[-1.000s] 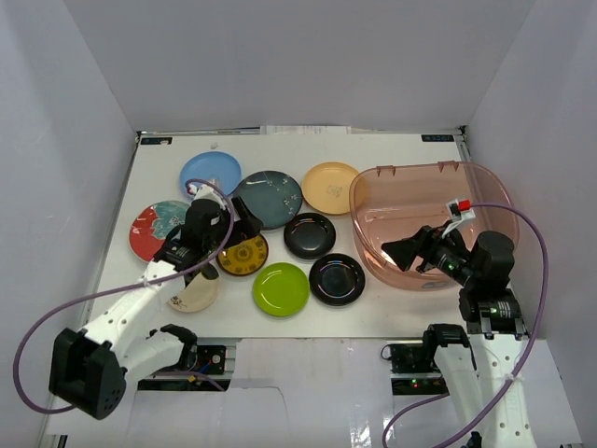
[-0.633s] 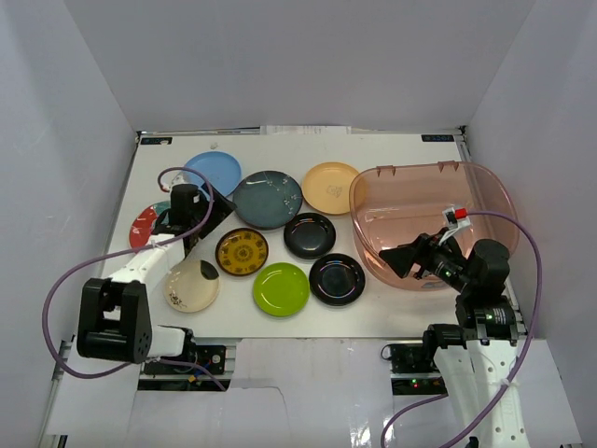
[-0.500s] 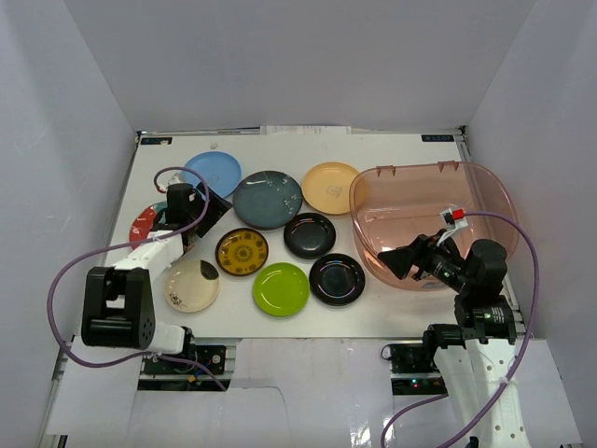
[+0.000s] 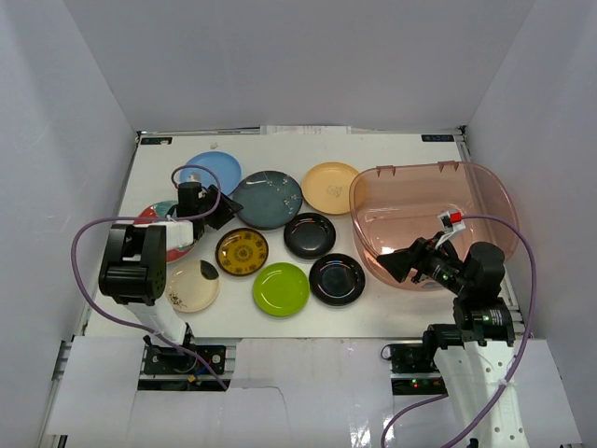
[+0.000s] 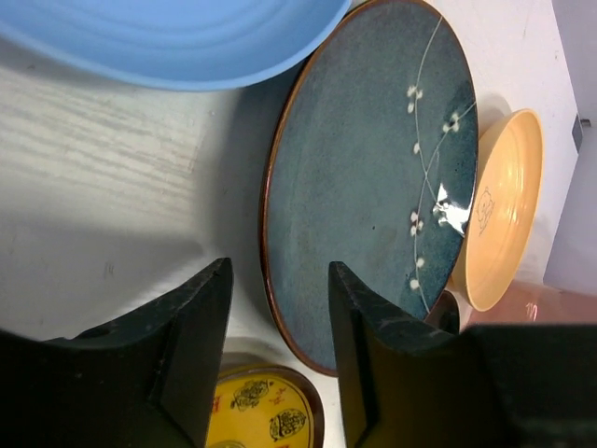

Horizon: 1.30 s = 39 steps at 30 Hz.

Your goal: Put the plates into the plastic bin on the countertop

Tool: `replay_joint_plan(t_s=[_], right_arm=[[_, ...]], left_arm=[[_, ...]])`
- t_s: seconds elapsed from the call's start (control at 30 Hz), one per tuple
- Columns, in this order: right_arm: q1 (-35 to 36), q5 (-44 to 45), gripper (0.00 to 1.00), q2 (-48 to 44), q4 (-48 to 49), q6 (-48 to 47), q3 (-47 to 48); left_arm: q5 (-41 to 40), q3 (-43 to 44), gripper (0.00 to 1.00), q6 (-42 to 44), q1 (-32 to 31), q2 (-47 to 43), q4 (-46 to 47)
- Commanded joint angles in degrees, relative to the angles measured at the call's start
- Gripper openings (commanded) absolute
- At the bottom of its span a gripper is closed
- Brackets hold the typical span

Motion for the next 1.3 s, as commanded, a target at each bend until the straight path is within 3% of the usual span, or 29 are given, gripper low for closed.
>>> replay_joint_plan(t_s=[0.0, 0.33, 0.47, 0.6, 0.83, 0.97, 1.27], right_arm=[[0.22, -1.3, 0.74, -0.27, 2.35, 0.11, 0.11], [0.31, -0.68, 0.73, 0.08, 2.17, 0.98, 0.02], [0.31, -0.59, 0.73, 0.6, 1.82, 1.43, 1.42], [0.22, -0.59, 0.73, 0.69, 0.68, 1.6, 3.45], [0.31, -1.47, 0.72, 1.48, -0.38, 3.01, 7.49], [0.31, -3.05, 0.74, 2.28, 2.34, 5.72, 9.25], [0.48, -4.29, 0.93, 8.33, 10.16, 10.3, 10.57]], left_arm=[[2.94, 0.89, 0.55, -1.59, 0.34, 1.9, 8.6], [1.54, -3.94, 0.39, -4.67, 0.26, 7.0, 20.22], [0.66, -5.44, 0.13, -5.81, 0.26, 7.53, 24.17], [-0.22, -6.5, 0.0, -5.9, 0.26, 6.92, 25.15], [0.39, -9.75, 0.0, -8.45, 0.26, -3.17, 25.95], [0.75, -11.24, 0.0, -10.73, 0.26, -14.58, 24.81], [4.08, -8.96, 0.0, -11.88, 0.96, -27.96, 19.02]])
